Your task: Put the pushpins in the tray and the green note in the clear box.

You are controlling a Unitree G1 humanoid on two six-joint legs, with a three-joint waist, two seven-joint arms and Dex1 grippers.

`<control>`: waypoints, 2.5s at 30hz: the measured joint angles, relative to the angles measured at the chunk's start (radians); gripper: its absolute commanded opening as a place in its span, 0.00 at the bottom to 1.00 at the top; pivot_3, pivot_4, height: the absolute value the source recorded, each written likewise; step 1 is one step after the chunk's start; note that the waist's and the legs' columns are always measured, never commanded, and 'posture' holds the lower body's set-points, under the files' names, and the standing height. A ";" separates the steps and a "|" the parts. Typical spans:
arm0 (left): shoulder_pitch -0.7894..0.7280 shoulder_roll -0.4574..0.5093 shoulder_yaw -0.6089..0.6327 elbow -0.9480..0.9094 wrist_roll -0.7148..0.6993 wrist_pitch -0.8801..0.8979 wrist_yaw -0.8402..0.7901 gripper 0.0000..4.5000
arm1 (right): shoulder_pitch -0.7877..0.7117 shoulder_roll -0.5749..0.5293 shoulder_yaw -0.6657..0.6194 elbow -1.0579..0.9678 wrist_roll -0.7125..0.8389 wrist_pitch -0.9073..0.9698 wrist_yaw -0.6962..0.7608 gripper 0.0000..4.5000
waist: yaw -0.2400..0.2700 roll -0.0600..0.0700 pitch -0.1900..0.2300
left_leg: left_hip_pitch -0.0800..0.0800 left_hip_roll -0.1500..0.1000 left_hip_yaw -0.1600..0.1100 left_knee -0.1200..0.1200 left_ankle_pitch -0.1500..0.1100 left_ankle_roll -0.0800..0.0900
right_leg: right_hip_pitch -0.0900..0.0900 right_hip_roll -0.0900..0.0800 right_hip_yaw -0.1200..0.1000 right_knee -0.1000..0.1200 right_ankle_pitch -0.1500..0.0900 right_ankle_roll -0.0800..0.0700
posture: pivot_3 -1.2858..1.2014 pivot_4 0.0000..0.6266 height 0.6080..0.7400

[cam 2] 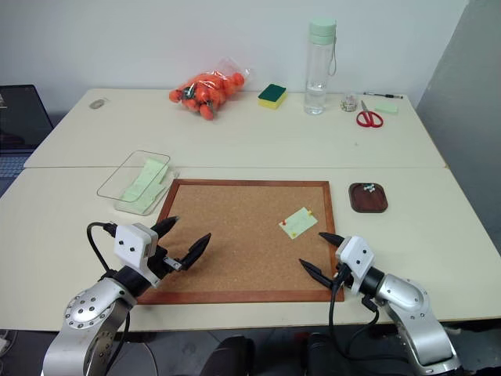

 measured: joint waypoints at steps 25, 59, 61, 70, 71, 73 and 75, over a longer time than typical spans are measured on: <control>-0.062 0.140 -0.059 0.121 0.015 0.059 -0.137 0.02 | 0.003 -0.024 0.000 -0.045 0.030 0.016 0.009 0.88 | 0.000 0.001 0.001 | 0.000 0.000 0.000 0.000 0.000 0.000 | 0.000 0.000 0.000 0.000 0.000 0.000 | 0.52 0.24 1.00; -0.144 0.123 -0.140 0.227 0.009 0.055 -0.219 0.02 | -0.326 0.059 0.058 0.119 0.021 0.344 -0.129 0.88 | -0.001 0.004 0.000 | 0.001 -0.001 0.001 0.000 0.000 0.000 | 0.000 -0.001 0.000 0.000 0.000 0.000 | 0.52 0.24 1.00; -0.144 0.123 -0.140 0.227 0.009 0.055 -0.219 0.02 | -0.327 0.070 0.058 0.146 0.006 0.315 -0.132 0.88 | -0.002 0.004 0.000 | 0.001 -0.001 0.001 0.000 0.000 0.000 | 0.000 -0.001 0.000 0.000 0.000 0.000 | 0.52 0.24 1.00; -0.142 0.123 -0.140 0.227 0.010 0.054 -0.219 0.02 | -0.383 0.121 0.052 0.224 -0.008 0.281 -0.151 0.88 | -0.003 0.004 0.000 | 0.001 -0.001 0.001 0.000 0.000 0.000 | 0.000 -0.001 0.000 0.001 0.000 0.000 | 0.52 0.24 1.00; -0.142 0.122 -0.140 0.226 0.010 0.053 -0.219 0.01 | -0.390 0.126 0.052 0.236 -0.008 0.281 -0.153 0.84 | -0.003 0.004 0.000 | 0.001 -0.001 0.001 0.000 0.000 0.000 | 0.000 -0.001 0.000 0.001 0.000 0.000 | 0.52 0.24 1.00; -0.141 0.120 -0.140 0.226 0.010 0.053 -0.218 0.00 | -0.398 0.131 0.052 0.251 -0.008 0.281 -0.156 0.77 | -0.002 0.004 0.000 | 0.001 -0.001 0.001 0.000 0.000 0.000 | 0.000 -0.001 0.000 0.001 0.000 -0.001 | 0.52 0.24 1.00; -0.136 0.120 -0.140 0.224 0.011 0.052 -0.216 0.00 | -0.398 0.132 0.052 0.266 -0.008 0.280 -0.156 0.66 | -0.002 0.004 0.000 | 0.001 -0.001 0.001 0.000 0.000 0.000 | 0.000 -0.001 0.001 0.001 0.001 -0.001 | 0.52 0.24 1.00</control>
